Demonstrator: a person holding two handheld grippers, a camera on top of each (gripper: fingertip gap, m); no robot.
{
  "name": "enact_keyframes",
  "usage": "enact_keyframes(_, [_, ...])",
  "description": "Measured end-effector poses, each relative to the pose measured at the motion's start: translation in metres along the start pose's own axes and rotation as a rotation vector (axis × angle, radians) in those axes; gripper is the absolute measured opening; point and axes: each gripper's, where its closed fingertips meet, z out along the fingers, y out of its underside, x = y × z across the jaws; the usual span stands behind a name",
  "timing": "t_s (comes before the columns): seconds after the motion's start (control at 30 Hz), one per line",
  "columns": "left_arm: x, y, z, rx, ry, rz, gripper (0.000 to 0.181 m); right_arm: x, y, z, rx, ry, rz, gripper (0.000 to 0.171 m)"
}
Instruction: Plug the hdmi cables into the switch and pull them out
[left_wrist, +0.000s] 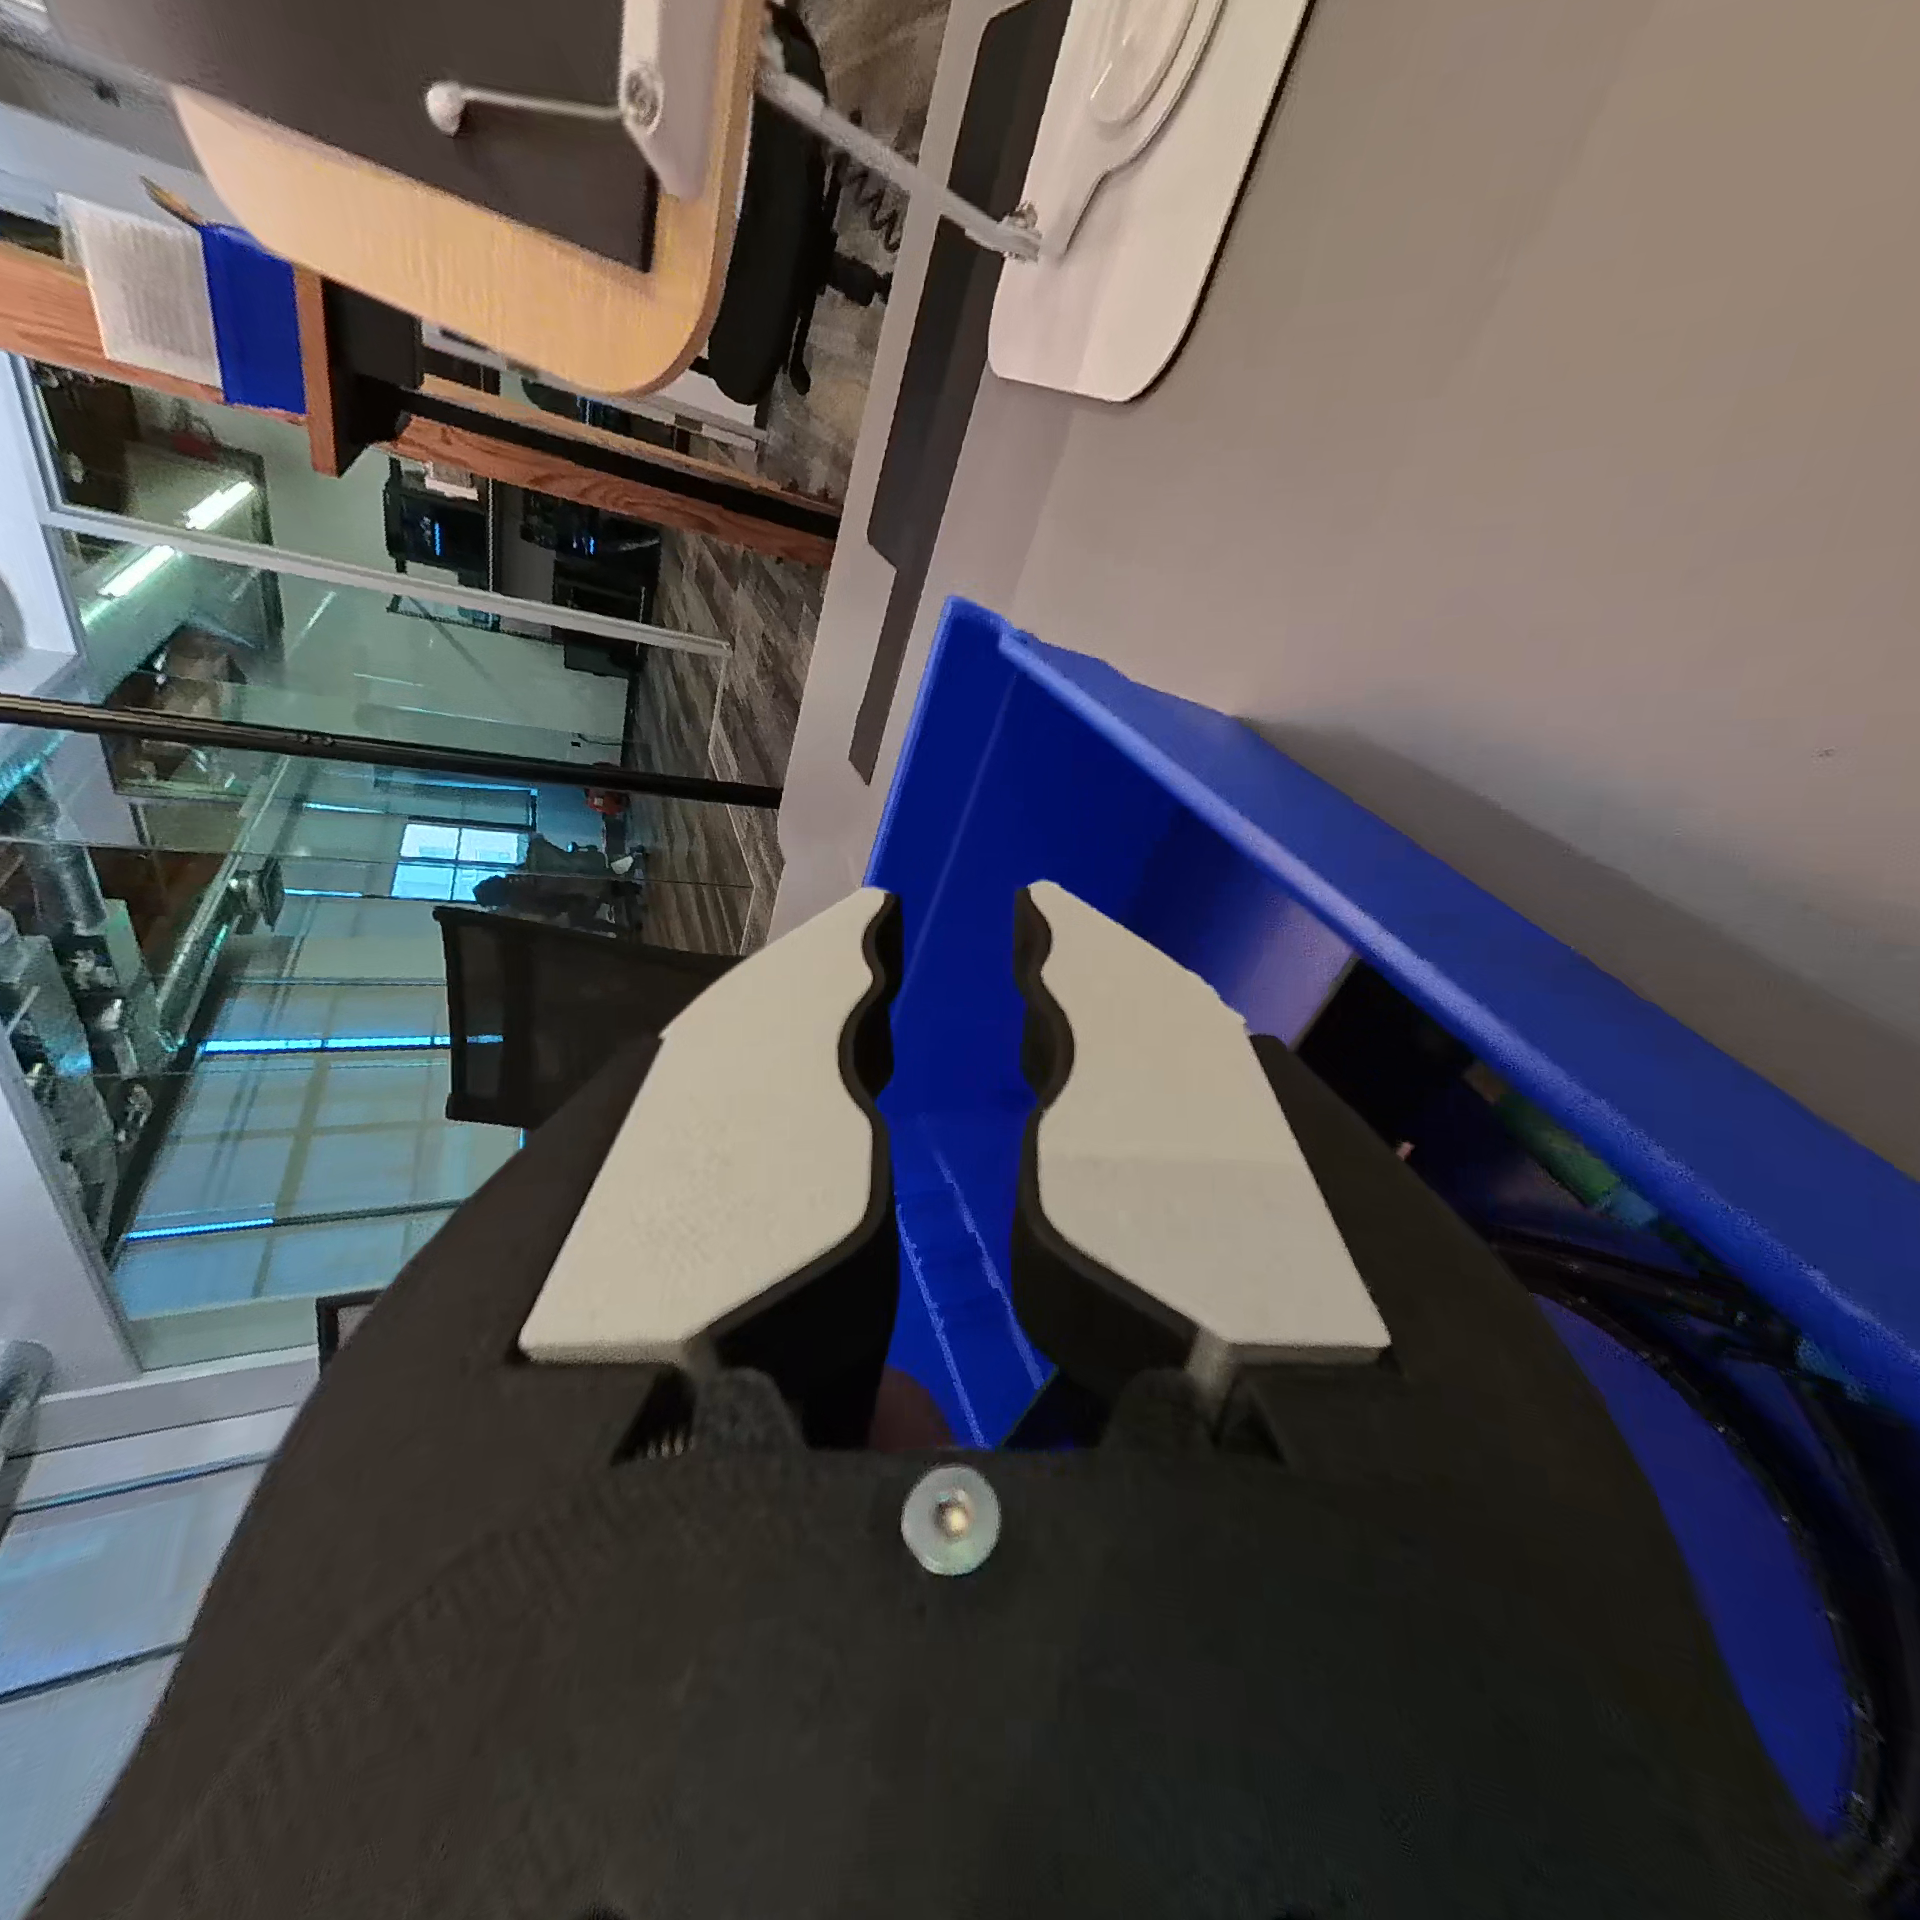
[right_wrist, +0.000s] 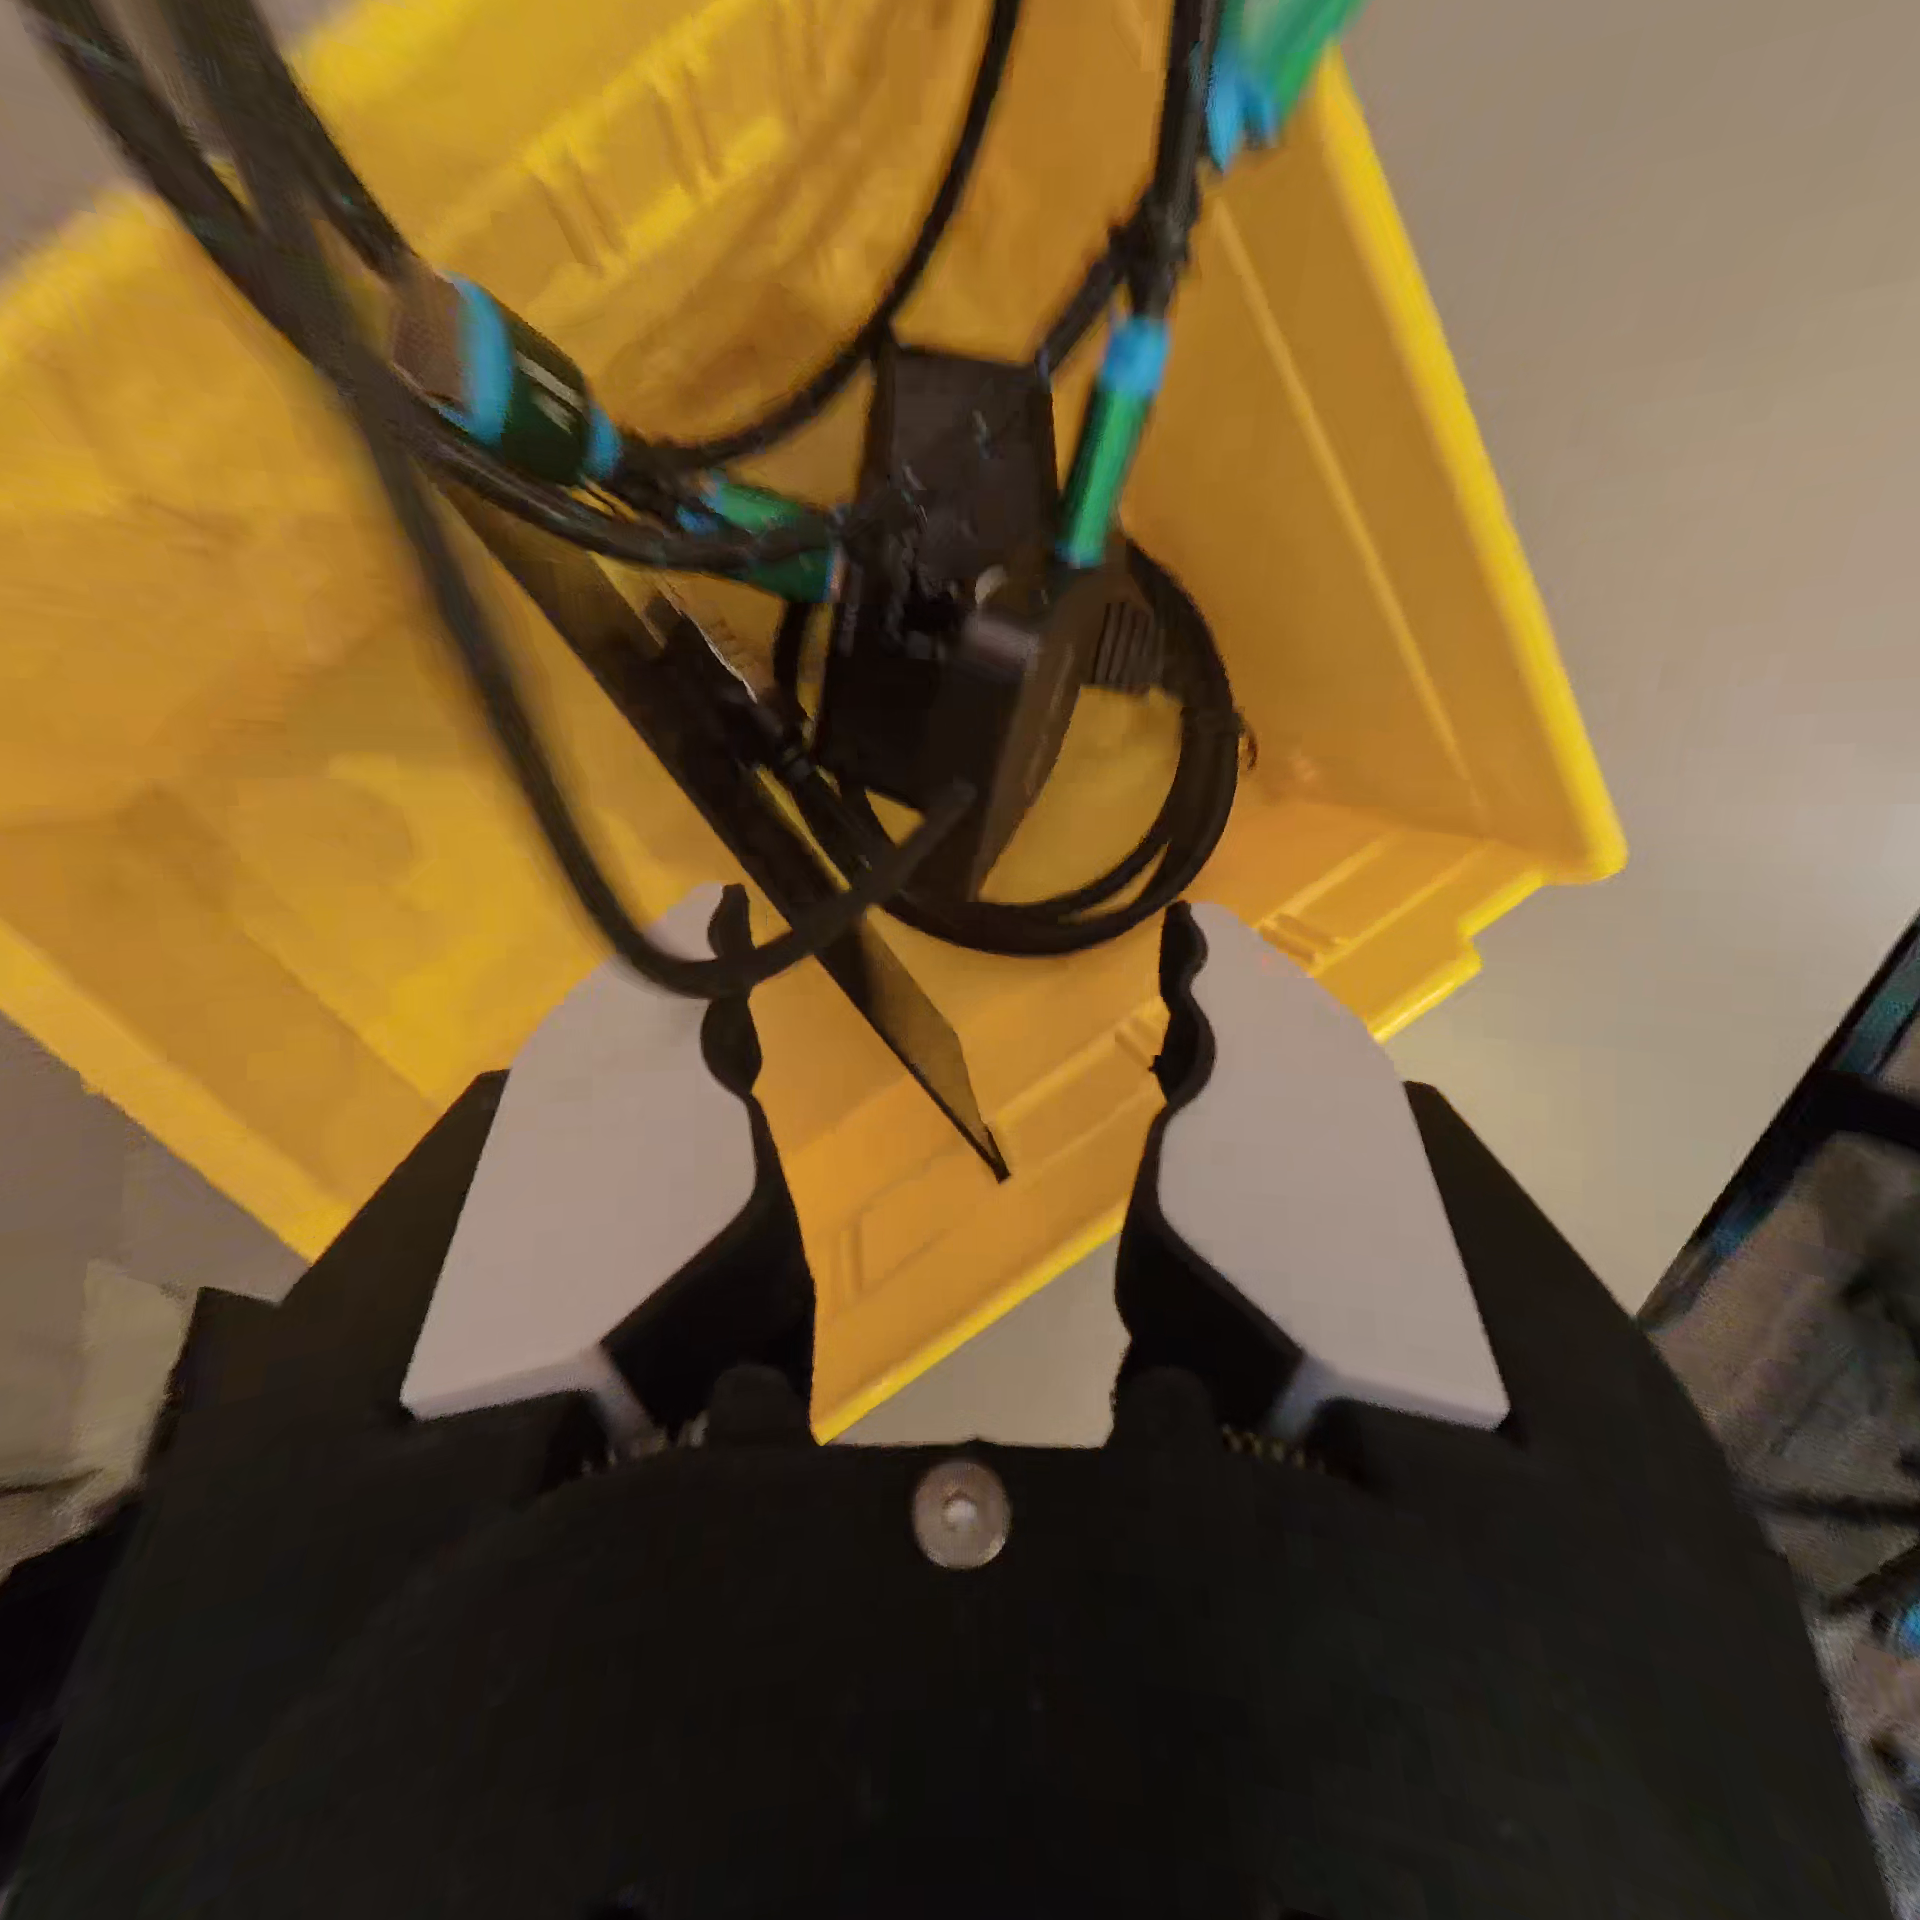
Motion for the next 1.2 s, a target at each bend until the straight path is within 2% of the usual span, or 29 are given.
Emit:
enact_keyframes(0.1, [-0.007, 0.008, -0.001, -0.019, -0.010, -0.017, 0.021, -0.019, -0.028, -0.021, 0.137, -0.013, -0.092, 0.067])
enact_keyframes(0.23, [-0.009, 0.017, -0.003, -0.035, -0.014, -0.025, 0.021, -0.037, -0.059, -0.033, 0.222, -0.040, -0.156, 0.052])
enact_keyframes(0.3, [-0.007, 0.020, -0.003, -0.039, -0.007, -0.027, 0.021, -0.047, -0.071, -0.024, 0.228, -0.084, -0.179, 0.045])
enact_keyframes(0.47, [-0.004, 0.021, -0.002, -0.038, -0.002, -0.020, 0.021, -0.058, -0.067, 0.025, 0.079, -0.171, -0.252, 0.026])
enact_keyframes(0.57, [-0.003, 0.023, 0.000, -0.038, 0.004, -0.019, 0.021, -0.070, -0.069, 0.030, 0.095, -0.290, -0.210, 0.015])
enact_keyframes(0.93, [-0.001, 0.029, 0.003, -0.051, 0.009, -0.022, 0.022, -0.056, -0.062, 0.039, 0.109, -0.481, 0.127, 0.016])
enact_keyframes(1.1, [-0.004, 0.035, 0.004, -0.069, 0.008, -0.022, 0.023, -0.056, -0.060, 0.038, 0.060, -0.464, 0.069, 0.017])
enact_keyframes(1.13, [-0.007, 0.038, 0.004, -0.074, 0.006, -0.033, 0.024, -0.056, -0.058, 0.037, 0.054, -0.445, 0.044, 0.034])
enact_keyframes(1.2, [-0.014, 0.046, 0.003, -0.085, -0.002, -0.062, 0.025, -0.052, -0.051, 0.032, 0.039, -0.391, 0.005, 0.046])
